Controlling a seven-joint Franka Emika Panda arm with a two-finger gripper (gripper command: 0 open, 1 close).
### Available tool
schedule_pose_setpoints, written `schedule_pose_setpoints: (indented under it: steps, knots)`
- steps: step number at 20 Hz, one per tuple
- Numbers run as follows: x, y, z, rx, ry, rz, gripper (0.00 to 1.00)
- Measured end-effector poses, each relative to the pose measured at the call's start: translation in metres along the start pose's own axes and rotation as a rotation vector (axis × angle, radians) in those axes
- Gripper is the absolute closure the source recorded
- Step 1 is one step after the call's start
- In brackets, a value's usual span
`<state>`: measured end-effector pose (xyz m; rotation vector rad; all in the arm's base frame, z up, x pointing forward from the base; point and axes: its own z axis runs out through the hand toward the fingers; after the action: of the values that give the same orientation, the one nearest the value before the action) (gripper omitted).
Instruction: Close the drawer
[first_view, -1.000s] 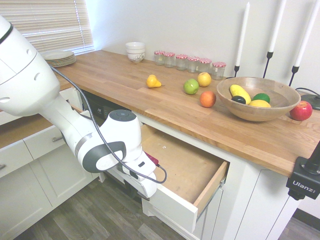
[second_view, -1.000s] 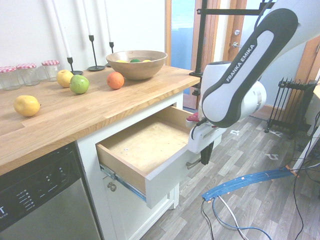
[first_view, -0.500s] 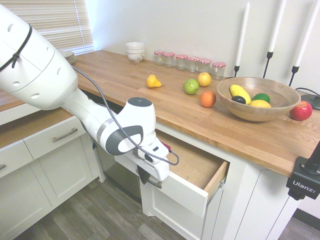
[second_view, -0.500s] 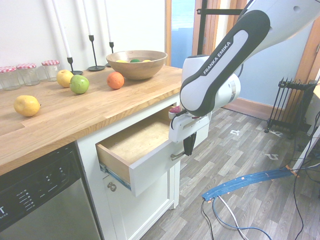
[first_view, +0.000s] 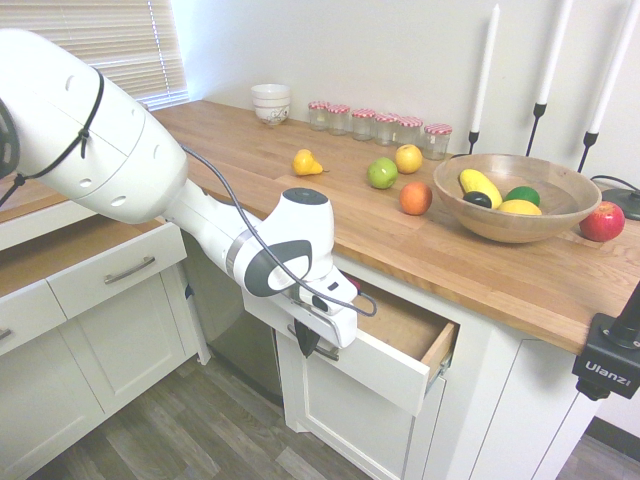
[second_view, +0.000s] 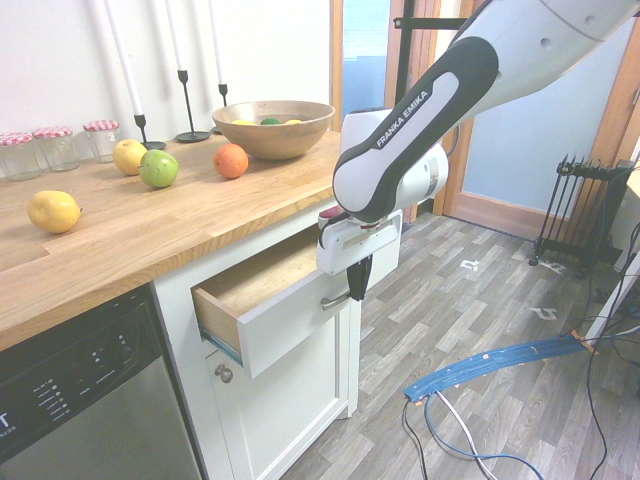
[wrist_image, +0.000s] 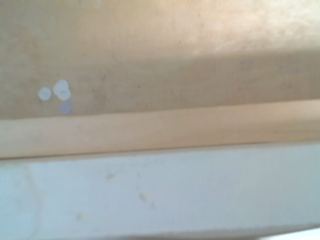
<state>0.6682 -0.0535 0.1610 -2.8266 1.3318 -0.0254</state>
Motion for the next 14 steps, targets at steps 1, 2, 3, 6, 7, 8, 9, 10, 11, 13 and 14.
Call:
schedule_pose_setpoints:
  steps: [1, 2, 3, 6, 7, 8, 9, 10, 11, 13, 14]
  knots:
    - [0.003, -0.002, 0.002, -0.003, -0.003, 0.001, 1.00]
    - [0.007, -0.004, 0.004, -0.005, -0.005, 0.002, 1.00]
    - [0.010, -0.007, 0.005, -0.008, -0.007, 0.003, 1.00]
    - [0.020, -0.015, 0.007, -0.013, -0.009, 0.005, 1.00]
    - [0.023, -0.019, 0.007, -0.015, -0.009, 0.005, 1.00]
    - [0.025, -0.022, 0.007, -0.017, -0.008, 0.005, 1.00]
    - [0.028, -0.025, 0.008, -0.022, -0.005, 0.005, 1.00]
    - [0.031, -0.028, 0.009, -0.029, -0.001, 0.005, 1.00]
    - [0.033, -0.031, 0.010, -0.033, 0.000, 0.007, 1.00]
    - [0.038, -0.036, 0.014, -0.039, 0.000, 0.009, 1.00]
    - [0.040, -0.039, 0.015, -0.041, 0.000, 0.009, 1.00]
